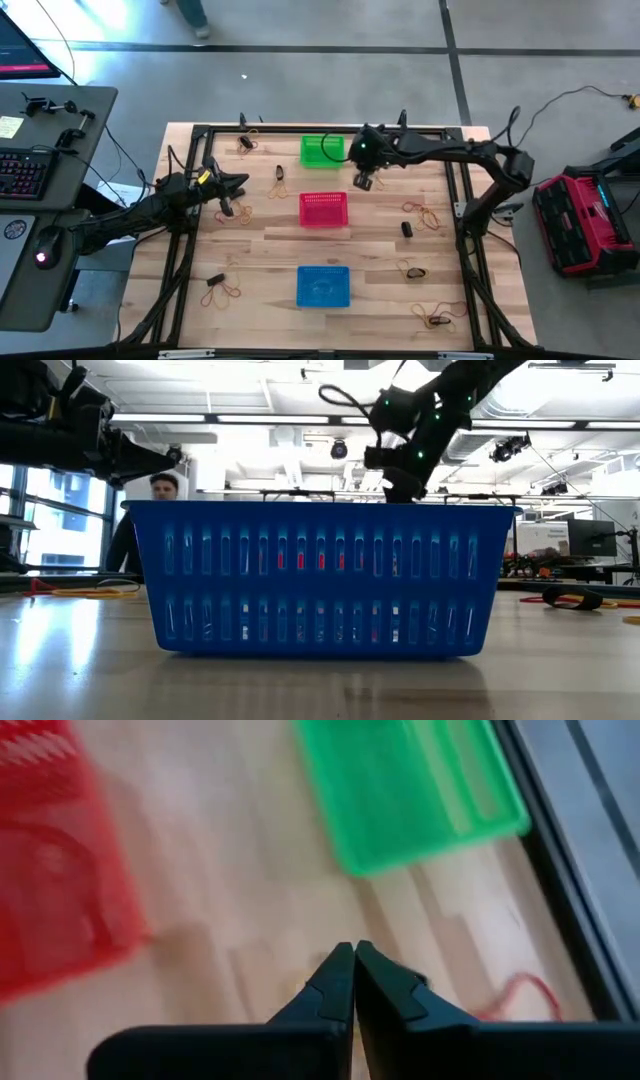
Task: Sort rubber bands into baskets
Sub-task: Put the black rubber band into the red bin
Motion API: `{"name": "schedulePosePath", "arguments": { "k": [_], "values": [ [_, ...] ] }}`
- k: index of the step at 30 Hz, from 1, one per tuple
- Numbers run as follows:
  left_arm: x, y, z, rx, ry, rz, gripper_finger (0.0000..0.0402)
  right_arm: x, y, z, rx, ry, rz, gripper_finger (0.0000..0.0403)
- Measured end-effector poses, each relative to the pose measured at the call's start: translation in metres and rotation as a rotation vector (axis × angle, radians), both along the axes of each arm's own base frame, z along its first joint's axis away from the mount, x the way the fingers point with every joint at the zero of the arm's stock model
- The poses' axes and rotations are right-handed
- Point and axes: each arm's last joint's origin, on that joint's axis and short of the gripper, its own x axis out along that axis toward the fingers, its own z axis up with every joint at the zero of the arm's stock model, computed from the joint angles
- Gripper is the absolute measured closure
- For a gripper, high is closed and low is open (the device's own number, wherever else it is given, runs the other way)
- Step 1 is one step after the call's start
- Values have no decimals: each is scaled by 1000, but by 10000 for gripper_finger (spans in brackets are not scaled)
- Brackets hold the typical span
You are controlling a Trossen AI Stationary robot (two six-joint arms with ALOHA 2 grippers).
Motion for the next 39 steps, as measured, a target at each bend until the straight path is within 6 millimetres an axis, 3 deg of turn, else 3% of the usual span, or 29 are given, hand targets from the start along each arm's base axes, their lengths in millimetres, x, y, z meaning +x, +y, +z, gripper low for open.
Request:
{"name": "schedulePosePath", "arguments": {
  "k": [4, 10, 16, 20, 24, 27, 35, 39],
  "values": [
    [0, 1, 0, -1, -3, 28, 402, -1, 1, 0, 12, 6, 18, 400],
    [2, 1, -3, -22, 31, 8, 402, -21, -14, -8, 61, 142, -18, 383],
    [5, 2, -6, -37, 71, 8, 402, -41, -37, -17, 108, 166, -75, 294],
    [6, 2, -9, -63, 90, 4, 401, -45, -45, -19, 133, 153, -63, 230],
    [7, 3, -10, -30, 129, 3, 402, -42, -48, -18, 101, 124, -36, 192],
    [8, 3, -11, 4, 147, 2, 402, -37, -48, -22, 84, 126, 9, 184],
    [8, 3, -8, 30, 126, 2, 402, -22, -59, -60, 87, 175, -13, 182],
    [8, 3, -8, 29, 128, 2, 402, -19, -61, -65, 62, 176, -25, 182]
  ]
}}
